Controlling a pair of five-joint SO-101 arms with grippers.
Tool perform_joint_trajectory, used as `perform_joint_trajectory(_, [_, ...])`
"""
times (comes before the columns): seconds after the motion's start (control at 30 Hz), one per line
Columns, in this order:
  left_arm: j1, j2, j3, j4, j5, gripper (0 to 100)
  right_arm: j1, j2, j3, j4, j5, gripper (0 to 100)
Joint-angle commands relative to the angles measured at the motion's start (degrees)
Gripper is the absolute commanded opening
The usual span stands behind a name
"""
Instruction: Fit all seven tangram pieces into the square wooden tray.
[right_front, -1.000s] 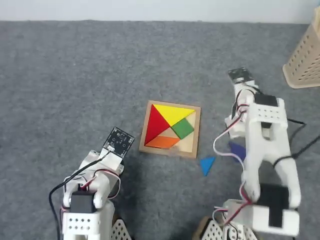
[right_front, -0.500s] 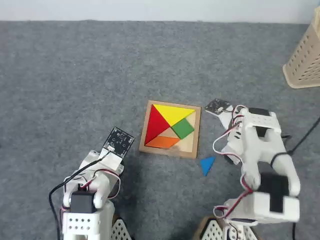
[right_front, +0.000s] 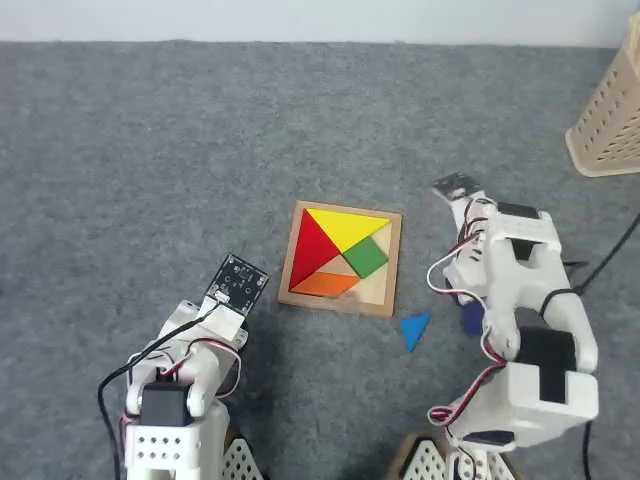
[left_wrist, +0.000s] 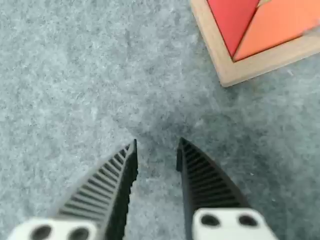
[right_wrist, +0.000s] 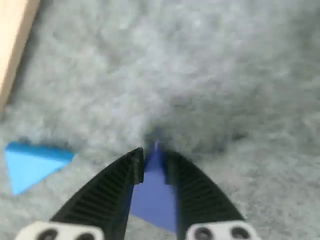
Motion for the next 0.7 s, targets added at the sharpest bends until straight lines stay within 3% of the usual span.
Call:
perform_joint_trajectory(0.0, [-0.26, -1.23, -0.75, 0.00, 0.44, 12, -0.13, -0.40, -5.89, -0.57, -5.63, 1.3])
perform_joint_trajectory(0.2, [-0.26, -1.23, -0.75, 0.00, 0.44, 12, -6.55, -0.40, -13.80, 6.29, -12.66, 1.3])
perform_joint_trajectory(0.37, [-0.26, -1.23, -0.75, 0.00, 0.44, 12, -10.95, -1.54, -17.14, 12.26, -13.45, 1.6])
perform_joint_trajectory(0.5, [-0.26, -1.23, -0.75, 0.00, 0.44, 12, -9.63, -5.67, -11.60, 17.01, -2.37, 1.7])
perform_joint_trajectory(0.67, [-0.26, -1.23, -0.75, 0.00, 0.44, 12, -2.86, -17.27, 2.99, 11.38, 8.53, 5.2])
